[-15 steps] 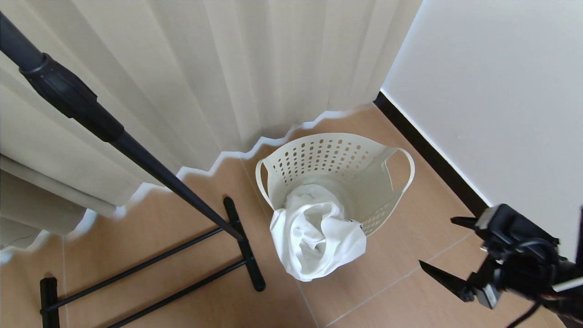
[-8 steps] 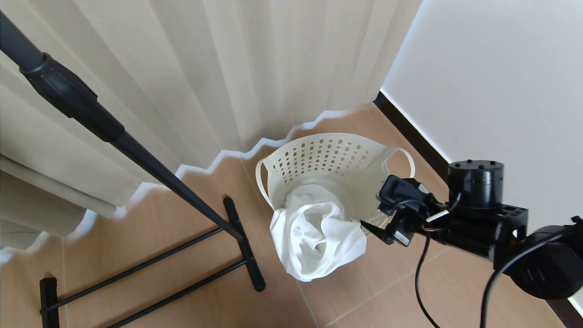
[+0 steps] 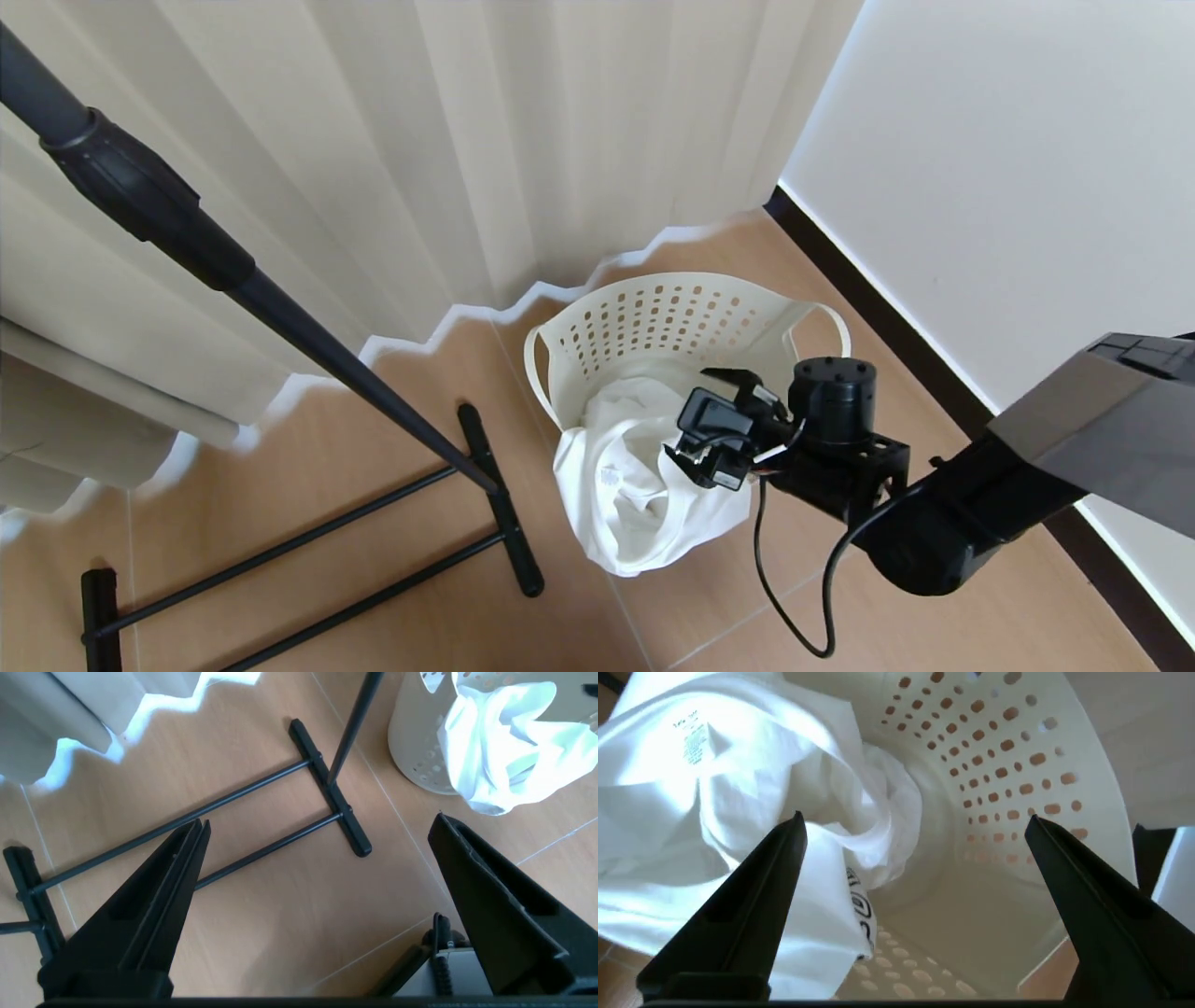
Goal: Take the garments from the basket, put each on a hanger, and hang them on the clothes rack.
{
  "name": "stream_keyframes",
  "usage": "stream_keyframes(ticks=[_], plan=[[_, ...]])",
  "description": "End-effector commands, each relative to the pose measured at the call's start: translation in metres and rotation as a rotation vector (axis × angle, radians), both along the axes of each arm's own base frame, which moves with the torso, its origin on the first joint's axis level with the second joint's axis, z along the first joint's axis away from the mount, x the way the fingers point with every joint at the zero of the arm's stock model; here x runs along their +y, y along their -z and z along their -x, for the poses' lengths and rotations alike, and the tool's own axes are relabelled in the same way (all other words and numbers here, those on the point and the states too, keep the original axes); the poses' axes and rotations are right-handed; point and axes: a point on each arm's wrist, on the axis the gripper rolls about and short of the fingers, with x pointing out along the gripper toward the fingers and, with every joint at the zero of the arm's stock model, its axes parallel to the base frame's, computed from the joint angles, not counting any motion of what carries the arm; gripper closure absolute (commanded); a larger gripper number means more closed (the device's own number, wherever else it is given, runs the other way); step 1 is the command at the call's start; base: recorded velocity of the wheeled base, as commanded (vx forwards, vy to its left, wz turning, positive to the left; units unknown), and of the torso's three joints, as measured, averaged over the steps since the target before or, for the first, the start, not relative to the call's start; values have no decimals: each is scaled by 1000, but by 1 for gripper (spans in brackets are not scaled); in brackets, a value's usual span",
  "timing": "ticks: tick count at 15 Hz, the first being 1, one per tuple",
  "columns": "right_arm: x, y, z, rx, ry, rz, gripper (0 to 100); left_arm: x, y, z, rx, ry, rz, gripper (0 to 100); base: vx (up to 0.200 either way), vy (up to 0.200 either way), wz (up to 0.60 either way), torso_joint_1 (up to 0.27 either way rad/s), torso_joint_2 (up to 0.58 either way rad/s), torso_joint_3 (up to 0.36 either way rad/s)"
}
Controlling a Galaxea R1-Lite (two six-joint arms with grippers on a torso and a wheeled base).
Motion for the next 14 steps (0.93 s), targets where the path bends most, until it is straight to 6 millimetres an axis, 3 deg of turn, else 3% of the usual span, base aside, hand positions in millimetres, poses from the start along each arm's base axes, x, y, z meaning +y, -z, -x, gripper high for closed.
stream_keyframes(ticks=[1,5,10,14], plan=[[13,34,-6,32,-30,38,0,0,0,0,-1,-1,0,0,0,0,0,0,0,0],[25,42,-25,-31,-45,66,0,0,0,0,-1,-1,0,0,0,0,0,0,0,0],[41,32,-53,-10,-37,82,0,0,0,0,-1,-1,0,0,0,0,0,0,0,0],[52,39,-72,-45,-26,66,0,0,0,0,-1,-1,0,0,0,0,0,0,0,0]])
